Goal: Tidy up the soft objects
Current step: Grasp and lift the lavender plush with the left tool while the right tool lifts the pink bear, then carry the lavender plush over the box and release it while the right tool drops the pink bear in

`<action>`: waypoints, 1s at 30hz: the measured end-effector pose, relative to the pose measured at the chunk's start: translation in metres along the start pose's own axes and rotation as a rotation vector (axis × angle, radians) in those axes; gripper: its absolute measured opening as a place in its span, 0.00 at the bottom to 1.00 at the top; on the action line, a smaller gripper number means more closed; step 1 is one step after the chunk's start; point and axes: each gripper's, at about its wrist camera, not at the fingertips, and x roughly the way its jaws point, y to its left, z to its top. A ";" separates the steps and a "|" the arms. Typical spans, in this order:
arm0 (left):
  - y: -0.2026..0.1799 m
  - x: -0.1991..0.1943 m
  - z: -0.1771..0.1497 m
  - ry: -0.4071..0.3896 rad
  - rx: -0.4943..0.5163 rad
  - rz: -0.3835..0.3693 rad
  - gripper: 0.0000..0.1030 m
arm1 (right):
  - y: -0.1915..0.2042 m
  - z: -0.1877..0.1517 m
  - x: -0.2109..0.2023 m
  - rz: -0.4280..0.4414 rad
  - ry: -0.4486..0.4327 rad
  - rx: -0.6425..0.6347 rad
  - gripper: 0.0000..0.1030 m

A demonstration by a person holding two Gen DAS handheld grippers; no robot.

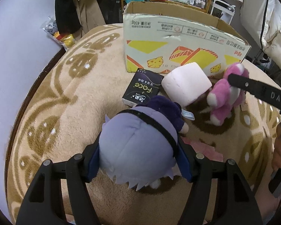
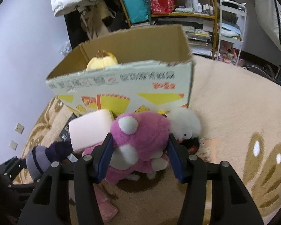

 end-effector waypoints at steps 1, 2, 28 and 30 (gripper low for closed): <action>0.000 -0.002 0.000 -0.005 -0.001 0.001 0.66 | -0.001 0.002 -0.002 -0.001 -0.007 -0.003 0.57; 0.000 -0.006 0.000 -0.014 -0.004 0.001 0.66 | -0.001 0.004 -0.006 -0.002 -0.015 -0.010 0.57; 0.013 -0.094 0.063 -0.345 -0.007 0.105 0.65 | 0.014 0.063 -0.117 -0.027 -0.333 -0.101 0.57; 0.012 -0.095 0.077 -0.362 0.003 0.109 0.65 | 0.015 0.071 -0.119 -0.028 -0.347 -0.108 0.57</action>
